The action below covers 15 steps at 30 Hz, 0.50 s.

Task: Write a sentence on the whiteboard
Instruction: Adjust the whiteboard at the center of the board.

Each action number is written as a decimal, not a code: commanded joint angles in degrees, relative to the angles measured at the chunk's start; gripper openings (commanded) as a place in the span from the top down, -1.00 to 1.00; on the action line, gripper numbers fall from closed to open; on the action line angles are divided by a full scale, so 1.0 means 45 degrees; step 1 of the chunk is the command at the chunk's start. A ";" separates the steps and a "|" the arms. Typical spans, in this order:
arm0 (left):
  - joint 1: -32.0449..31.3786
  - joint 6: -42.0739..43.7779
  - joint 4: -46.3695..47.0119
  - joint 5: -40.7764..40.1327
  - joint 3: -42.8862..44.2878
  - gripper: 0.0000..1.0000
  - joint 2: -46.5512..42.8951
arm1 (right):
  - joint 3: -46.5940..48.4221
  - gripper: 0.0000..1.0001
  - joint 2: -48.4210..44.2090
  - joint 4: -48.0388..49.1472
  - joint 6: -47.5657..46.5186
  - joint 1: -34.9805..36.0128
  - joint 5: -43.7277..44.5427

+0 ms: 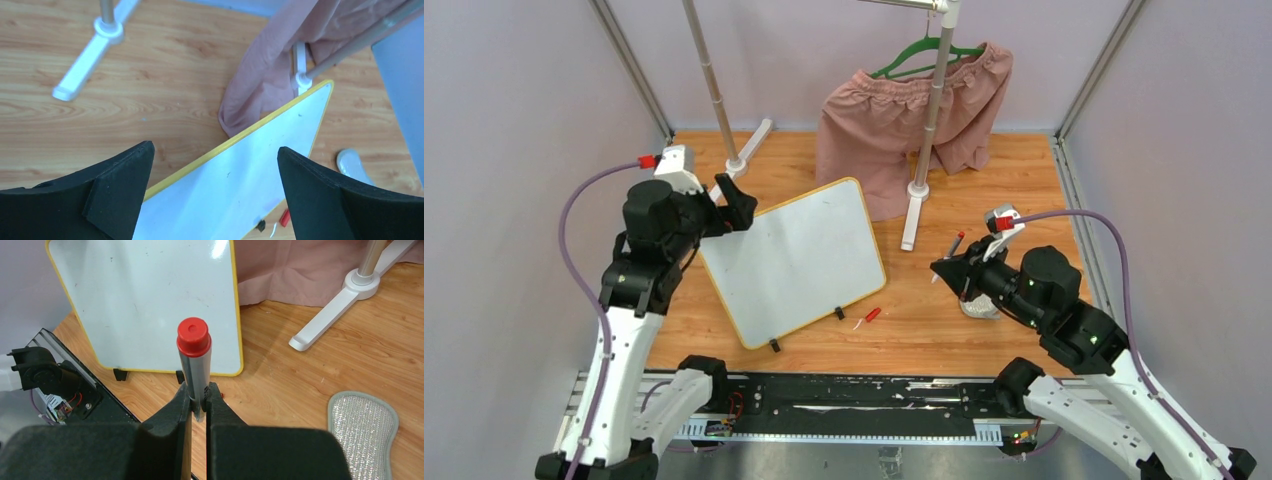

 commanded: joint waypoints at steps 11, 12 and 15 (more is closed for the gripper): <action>-0.0354 -0.3913 0.5420 0.6122 -0.1730 -1.00 -0.2792 | 0.0801 1.00 0.2050 0.4353 0.1196 0.0754 -0.3145; -0.0534 -0.4324 0.6153 0.6507 -0.2131 -1.00 -0.2853 | 0.0795 1.00 0.2220 0.4849 0.1308 0.1002 -0.2999; -0.1333 -0.4706 0.7277 0.7232 -0.2552 -1.00 -0.2825 | 0.0637 1.00 0.2736 0.6951 0.2031 0.1551 -0.2647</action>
